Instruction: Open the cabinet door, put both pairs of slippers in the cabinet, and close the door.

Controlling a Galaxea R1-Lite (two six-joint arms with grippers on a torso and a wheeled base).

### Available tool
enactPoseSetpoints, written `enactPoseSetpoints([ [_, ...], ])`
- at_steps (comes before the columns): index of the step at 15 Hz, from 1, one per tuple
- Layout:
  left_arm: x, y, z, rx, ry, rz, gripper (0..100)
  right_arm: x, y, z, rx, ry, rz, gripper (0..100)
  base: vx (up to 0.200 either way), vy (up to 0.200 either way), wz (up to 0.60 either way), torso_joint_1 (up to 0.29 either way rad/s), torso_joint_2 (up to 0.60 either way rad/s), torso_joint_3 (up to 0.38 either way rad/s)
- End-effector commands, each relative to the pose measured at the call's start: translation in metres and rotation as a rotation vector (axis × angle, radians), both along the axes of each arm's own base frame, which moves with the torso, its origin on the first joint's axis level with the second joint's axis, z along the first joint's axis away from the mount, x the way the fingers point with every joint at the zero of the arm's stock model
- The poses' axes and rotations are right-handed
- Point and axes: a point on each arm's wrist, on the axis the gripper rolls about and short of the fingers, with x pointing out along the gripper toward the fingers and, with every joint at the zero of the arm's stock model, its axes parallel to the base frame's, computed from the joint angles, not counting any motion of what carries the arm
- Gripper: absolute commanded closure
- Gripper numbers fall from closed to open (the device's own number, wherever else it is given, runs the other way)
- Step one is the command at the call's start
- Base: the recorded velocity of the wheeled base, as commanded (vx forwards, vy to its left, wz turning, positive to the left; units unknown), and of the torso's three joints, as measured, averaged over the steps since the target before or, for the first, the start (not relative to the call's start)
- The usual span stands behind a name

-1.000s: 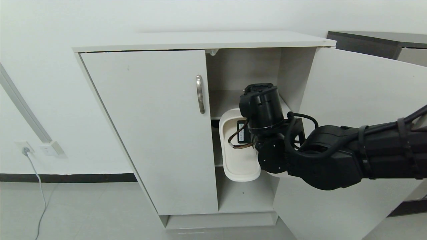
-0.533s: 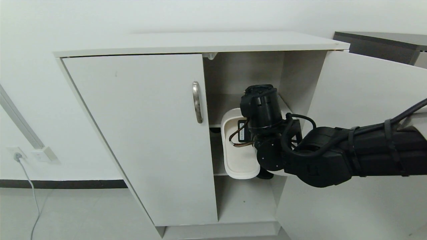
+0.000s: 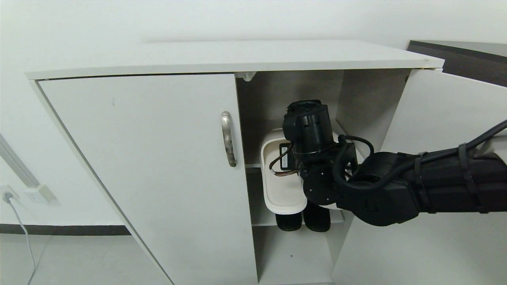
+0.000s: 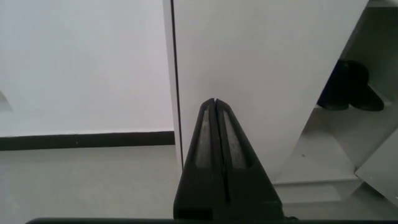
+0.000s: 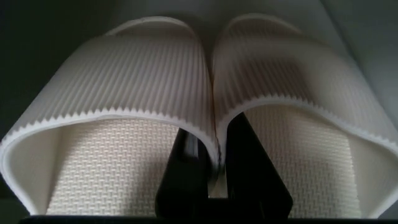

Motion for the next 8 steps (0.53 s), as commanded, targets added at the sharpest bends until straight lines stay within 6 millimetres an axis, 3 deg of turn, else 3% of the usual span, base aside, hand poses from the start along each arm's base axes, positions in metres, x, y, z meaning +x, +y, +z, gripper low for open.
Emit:
enactPoseSetpoints([
  [1,0.000,0.000,0.000,0.000,0.001,0.002,100,0.003,-0.002,0.001,-0.002,0.001,0.010,100,0.000,0.000,0.00,0.000,0.00,0.000],
  [8,0.000,0.000,0.000,-0.002,0.001,0.004,100,0.044,-0.007,0.006,-0.001,-0.002,0.018,100,0.000,0.000,0.00,0.000,0.00,0.000],
])
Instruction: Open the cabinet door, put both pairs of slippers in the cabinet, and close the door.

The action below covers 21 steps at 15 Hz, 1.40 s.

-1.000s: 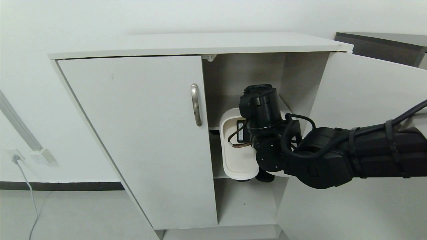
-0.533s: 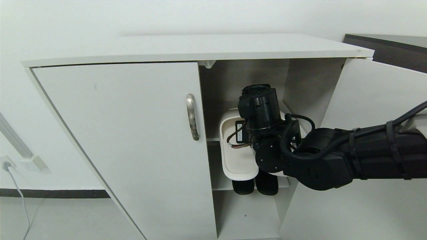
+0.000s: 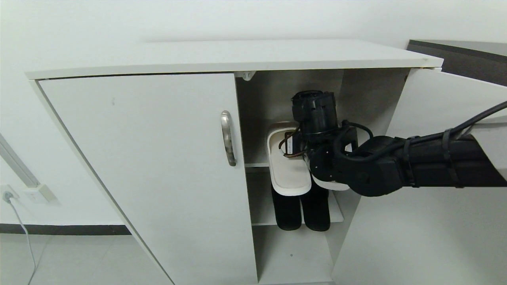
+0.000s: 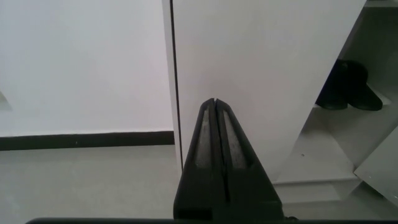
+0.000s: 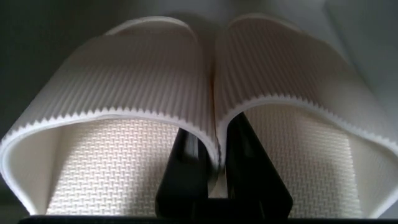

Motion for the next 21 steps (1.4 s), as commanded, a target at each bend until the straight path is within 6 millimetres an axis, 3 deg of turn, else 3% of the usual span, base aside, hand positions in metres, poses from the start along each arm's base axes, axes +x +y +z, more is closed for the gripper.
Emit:
enactPoseSetpoints([
  [1,0.000,0.000,0.000,-0.001,0.001,0.001,100,0.014,0.004,-0.001,-0.010,0.011,-0.012,100,0.000,0.000,0.00,0.000,0.00,0.000],
  [9,0.000,0.000,0.000,-0.004,0.001,0.001,100,0.046,0.005,0.019,0.021,-0.007,-0.040,100,0.000,0.000,0.00,0.000,0.00,0.000],
  [21,0.000,0.000,0.000,-0.004,0.001,0.004,100,0.059,0.003,0.006,0.003,0.020,-0.046,100,0.000,0.000,0.00,0.000,0.00,0.000],
])
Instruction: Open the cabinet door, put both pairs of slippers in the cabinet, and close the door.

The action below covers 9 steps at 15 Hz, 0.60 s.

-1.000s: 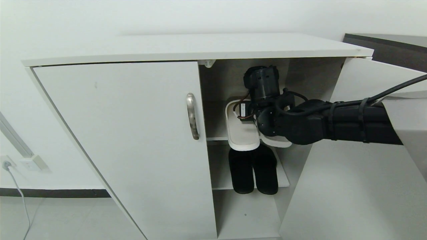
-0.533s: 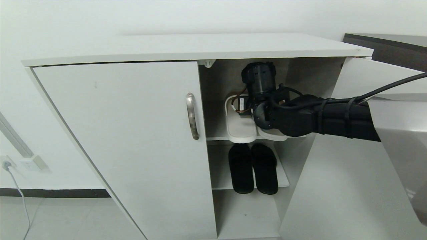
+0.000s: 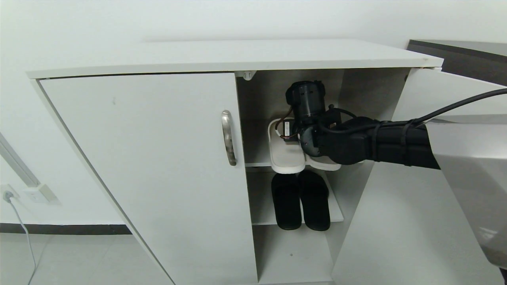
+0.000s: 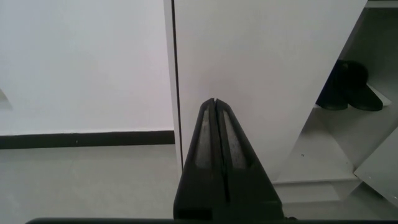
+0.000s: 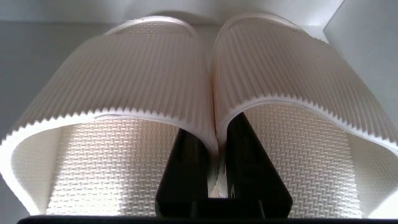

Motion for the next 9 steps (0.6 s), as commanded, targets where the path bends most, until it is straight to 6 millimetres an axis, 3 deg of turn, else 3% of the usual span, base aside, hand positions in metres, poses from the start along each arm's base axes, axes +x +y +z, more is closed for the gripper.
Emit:
enactPoseSetpoints([
  [1,0.0001,0.0000,0.0000,0.000,0.001,0.001,100,0.0006,0.0004,-0.0016,-0.002,0.003,0.000,100,0.000,0.000,0.00,0.000,0.00,0.000],
  [5,0.0001,0.0000,0.0000,0.000,0.001,0.001,100,0.0025,0.0001,-0.0052,-0.006,0.011,-0.003,100,0.000,0.000,0.00,0.000,0.00,0.000],
  [6,0.0001,0.0000,0.0000,0.000,0.001,0.001,100,0.0025,0.0001,-0.0051,-0.005,0.010,-0.003,0,0.000,0.000,0.00,0.000,0.00,0.000],
  [9,0.0001,0.0000,0.0000,0.000,0.001,-0.001,100,0.0010,-0.0003,-0.0089,-0.013,0.023,-0.002,0,0.000,0.000,0.00,0.000,0.00,0.000],
])
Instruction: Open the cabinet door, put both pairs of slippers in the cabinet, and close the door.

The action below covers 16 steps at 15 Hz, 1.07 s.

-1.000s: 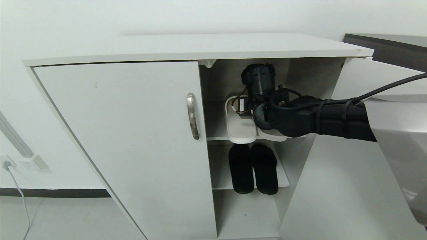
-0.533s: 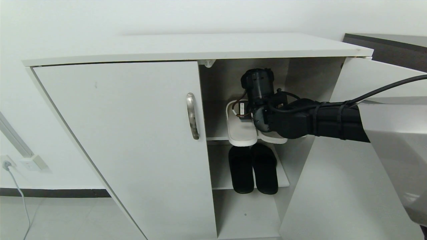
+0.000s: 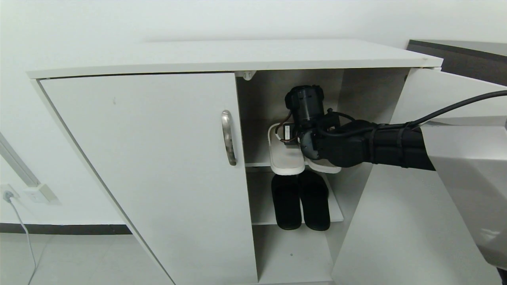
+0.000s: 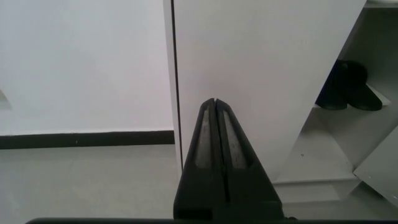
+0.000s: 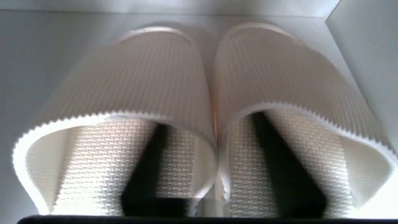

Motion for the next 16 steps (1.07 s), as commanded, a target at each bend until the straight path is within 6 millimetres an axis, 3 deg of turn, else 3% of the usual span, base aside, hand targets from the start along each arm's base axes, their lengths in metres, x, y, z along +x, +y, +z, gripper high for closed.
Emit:
enactPoseSetpoints([
  [1,0.000,0.000,0.000,0.000,0.001,0.002,100,-0.003,-0.001,0.000,0.006,0.005,0.000,0,0.000,0.000,0.00,0.000,0.00,0.000],
  [7,0.000,0.000,0.000,0.000,0.001,0.003,100,-0.031,-0.011,0.016,0.006,0.013,0.022,0,0.000,0.000,0.00,0.000,0.00,0.000],
  [11,0.000,0.000,0.000,0.000,0.001,0.003,100,-0.076,-0.019,0.026,0.014,0.009,0.077,0,0.000,0.000,0.00,0.000,0.00,0.000],
  [16,0.000,0.000,0.000,0.000,0.001,0.002,100,-0.137,-0.037,0.020,0.029,-0.006,0.168,0,0.000,0.000,0.00,0.000,0.00,0.000],
])
